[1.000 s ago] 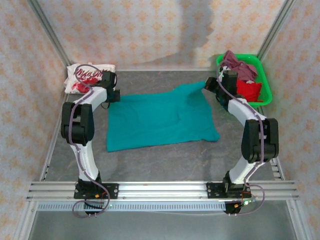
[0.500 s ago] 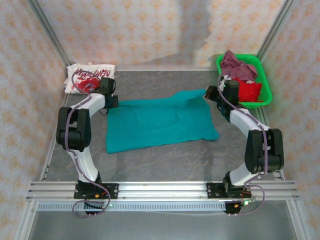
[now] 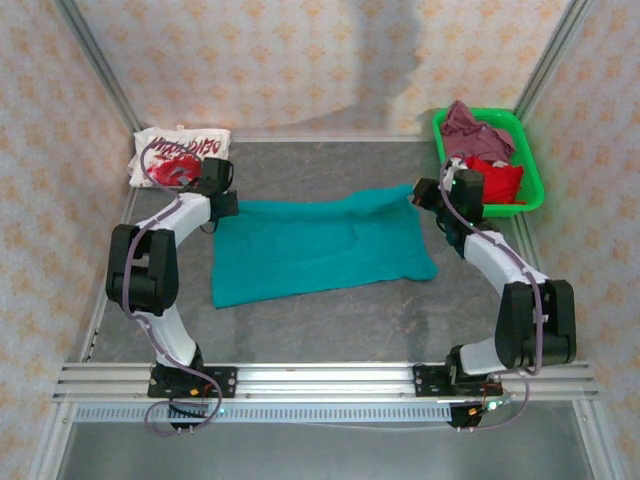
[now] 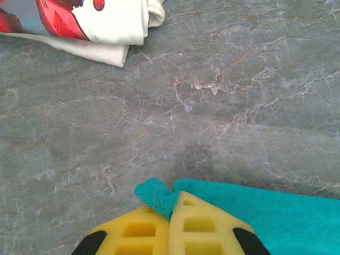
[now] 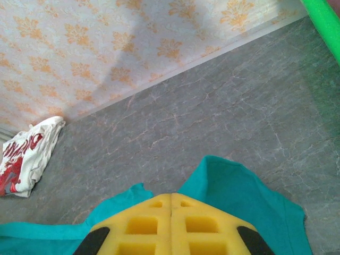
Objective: Fold and stack the t-shirts
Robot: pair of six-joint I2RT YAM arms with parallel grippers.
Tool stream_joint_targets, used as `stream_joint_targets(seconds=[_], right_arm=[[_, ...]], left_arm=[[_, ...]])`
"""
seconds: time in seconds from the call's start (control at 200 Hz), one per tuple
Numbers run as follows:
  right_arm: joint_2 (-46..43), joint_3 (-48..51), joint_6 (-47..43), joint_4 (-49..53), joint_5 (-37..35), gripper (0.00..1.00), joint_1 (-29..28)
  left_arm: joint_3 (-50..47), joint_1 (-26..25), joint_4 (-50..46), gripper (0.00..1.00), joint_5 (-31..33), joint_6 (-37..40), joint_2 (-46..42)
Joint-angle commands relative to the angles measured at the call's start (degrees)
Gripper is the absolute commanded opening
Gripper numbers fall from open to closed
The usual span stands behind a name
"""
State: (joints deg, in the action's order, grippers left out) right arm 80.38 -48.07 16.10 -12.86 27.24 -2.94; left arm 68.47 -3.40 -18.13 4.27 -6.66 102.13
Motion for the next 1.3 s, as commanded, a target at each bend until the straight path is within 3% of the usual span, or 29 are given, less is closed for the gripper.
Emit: stream_joint_targets(seconds=[0.0,0.185,0.265,0.295,0.39,0.535,0.731,0.936,1.141,1.296], right_arm=[[-2.95,2.16,0.60,0.57,0.15,0.00,0.22],[-7.79,6.35,1.28,2.79,-0.09,0.00,0.22],[-10.68,8.63,2.03,4.14,-0.10,0.24,0.22],[-11.81,9.39,2.11,4.21,0.36,0.27,0.22],[-14.70,9.87,2.05,6.75,0.63,0.29,0.22],[-15.63,8.50,2.67,6.52,2.56,0.28,-0.09],[-5.33,0.91,0.72,8.28,3.90,0.29,-4.62],[12.64,-15.92,-1.74,24.89,2.06,0.38,-9.21],[26.40,-29.78,-7.90,37.74,1.72,0.47,-11.84],[31.50,-34.81,-11.82,41.68,2.48,0.51,-13.57]], left_arm=[[-2.54,-0.64,0.86,0.00,4.05,-1.34,-3.49],[-8.24,-1.87,1.58,0.06,7.39,-2.64,-8.06],[-11.89,-2.64,1.99,0.28,9.47,-3.27,-12.26],[-13.40,-2.63,2.57,0.32,9.57,-3.30,-13.98],[-16.95,-2.66,4.28,0.33,11.15,-3.34,-18.70],[-16.18,-2.63,4.94,0.37,7.37,-1.35,-20.21],[-6.91,-2.73,0.61,0.39,-2.21,-1.69,-11.26],[-0.57,-4.88,-4.80,0.46,-5.23,-0.55,-4.09],[-2.51,-7.65,-4.80,0.47,-6.18,-2.24,-5.19],[-4.91,-9.64,-4.95,0.47,-8.93,-4.58,-7.94]])
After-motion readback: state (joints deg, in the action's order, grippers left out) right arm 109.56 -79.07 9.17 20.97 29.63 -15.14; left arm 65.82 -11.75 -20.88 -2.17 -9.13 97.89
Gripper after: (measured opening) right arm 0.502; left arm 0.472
